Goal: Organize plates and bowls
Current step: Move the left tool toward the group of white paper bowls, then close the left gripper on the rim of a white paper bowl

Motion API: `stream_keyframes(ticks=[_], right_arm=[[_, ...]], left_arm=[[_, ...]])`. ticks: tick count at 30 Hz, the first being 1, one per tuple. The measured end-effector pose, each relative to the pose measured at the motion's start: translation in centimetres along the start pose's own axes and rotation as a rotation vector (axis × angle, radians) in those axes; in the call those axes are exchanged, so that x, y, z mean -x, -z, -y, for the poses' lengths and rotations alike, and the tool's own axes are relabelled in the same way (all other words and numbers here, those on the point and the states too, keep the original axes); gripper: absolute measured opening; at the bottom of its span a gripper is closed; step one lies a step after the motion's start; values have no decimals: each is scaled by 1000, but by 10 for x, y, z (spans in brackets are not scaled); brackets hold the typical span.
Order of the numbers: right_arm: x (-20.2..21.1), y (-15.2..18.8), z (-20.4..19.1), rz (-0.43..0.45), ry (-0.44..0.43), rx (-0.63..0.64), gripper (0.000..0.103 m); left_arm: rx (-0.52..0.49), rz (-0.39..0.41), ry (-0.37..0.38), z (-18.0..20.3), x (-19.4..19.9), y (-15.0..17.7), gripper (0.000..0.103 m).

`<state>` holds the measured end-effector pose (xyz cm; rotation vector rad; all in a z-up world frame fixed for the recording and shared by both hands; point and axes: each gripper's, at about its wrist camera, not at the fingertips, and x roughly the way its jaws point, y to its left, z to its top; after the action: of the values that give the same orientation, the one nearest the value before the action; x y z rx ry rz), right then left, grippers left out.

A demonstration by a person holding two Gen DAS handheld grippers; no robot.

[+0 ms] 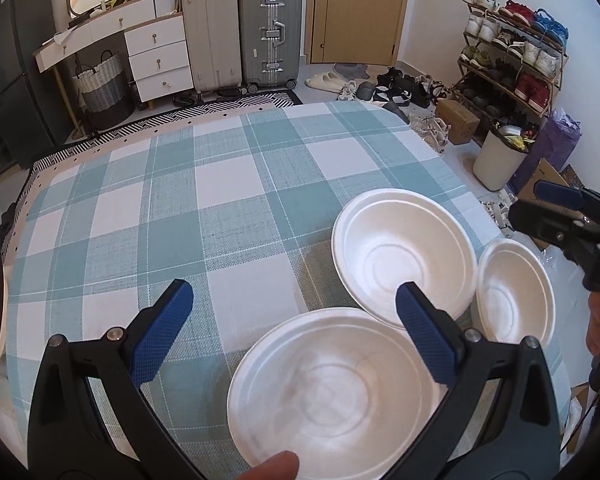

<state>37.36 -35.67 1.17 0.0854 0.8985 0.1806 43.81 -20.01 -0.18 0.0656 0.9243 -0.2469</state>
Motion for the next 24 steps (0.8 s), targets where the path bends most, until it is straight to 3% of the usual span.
stream_keyframes(ticks=[11, 17, 20, 22, 24], right_arm=[[-39, 5, 6, -63, 0, -34, 73], [-54, 8, 11, -91, 5, -48, 66], [-60, 8, 10, -99, 3, -45, 64], [-64, 9, 8, -108, -1, -41, 61], [-68, 10, 7, -119, -7, -39, 58]], left_arm=[[-3, -54, 15, 0, -33, -5, 100], [-22, -76, 34, 6, -44, -4, 93], [-27, -88, 40, 9, -50, -4, 82], [-23, -107, 45, 11, -55, -5, 65], [-16, -116, 59, 11, -59, -5, 62]])
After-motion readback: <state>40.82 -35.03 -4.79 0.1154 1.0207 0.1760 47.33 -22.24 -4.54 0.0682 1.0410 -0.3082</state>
